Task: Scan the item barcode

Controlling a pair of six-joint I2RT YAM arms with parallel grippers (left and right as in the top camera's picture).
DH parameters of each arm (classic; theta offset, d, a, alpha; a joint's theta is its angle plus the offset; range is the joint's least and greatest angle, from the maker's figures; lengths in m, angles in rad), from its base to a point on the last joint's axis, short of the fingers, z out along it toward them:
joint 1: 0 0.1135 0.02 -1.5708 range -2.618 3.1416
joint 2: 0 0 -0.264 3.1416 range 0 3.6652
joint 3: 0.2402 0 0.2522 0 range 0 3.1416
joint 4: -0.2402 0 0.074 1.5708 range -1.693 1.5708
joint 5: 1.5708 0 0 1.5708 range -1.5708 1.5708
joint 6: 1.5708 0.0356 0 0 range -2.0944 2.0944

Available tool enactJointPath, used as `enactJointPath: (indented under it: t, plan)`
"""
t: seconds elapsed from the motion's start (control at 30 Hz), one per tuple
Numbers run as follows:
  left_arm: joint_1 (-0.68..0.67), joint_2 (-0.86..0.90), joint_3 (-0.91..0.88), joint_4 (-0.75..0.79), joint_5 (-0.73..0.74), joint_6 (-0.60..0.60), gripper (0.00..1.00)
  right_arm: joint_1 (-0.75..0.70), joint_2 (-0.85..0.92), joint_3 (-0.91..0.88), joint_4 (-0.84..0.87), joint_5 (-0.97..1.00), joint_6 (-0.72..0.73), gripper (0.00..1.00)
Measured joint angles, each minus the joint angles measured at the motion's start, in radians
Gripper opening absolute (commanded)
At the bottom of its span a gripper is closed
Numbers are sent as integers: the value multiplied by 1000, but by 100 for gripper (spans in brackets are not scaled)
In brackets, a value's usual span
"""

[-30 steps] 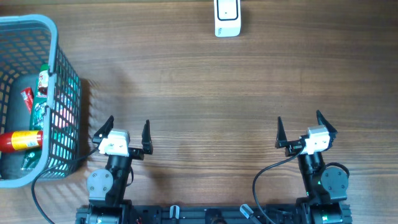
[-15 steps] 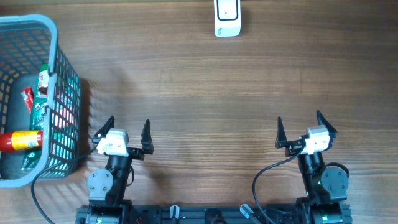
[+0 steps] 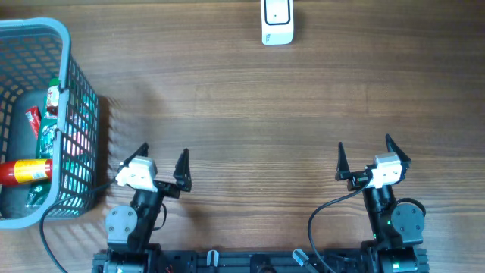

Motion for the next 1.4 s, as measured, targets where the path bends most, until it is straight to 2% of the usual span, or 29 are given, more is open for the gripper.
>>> enactJointPath:
  t: [0.23, 0.73, 0.9, 1.17, 1.4]
  plan:
    - [0, 1, 93, -185, 53, -16, 100, 0, 1, 0, 0, 0, 0, 100]
    - [0, 54, 428, -319, 61, -23, 100, 0, 1, 0, 0, 0, 0, 100]
    - [0, 250, 578, -340, 52, -33, 100, 0, 1, 0, 0, 0, 0, 100]
    - [0, 620, 986, -485, 51, -34, 100, 0, 2, 0, 0, 0, 0, 100]
    - [0, 725, 1020, -467, 77, -37, 100, 0, 2, 0, 0, 0, 0, 100]
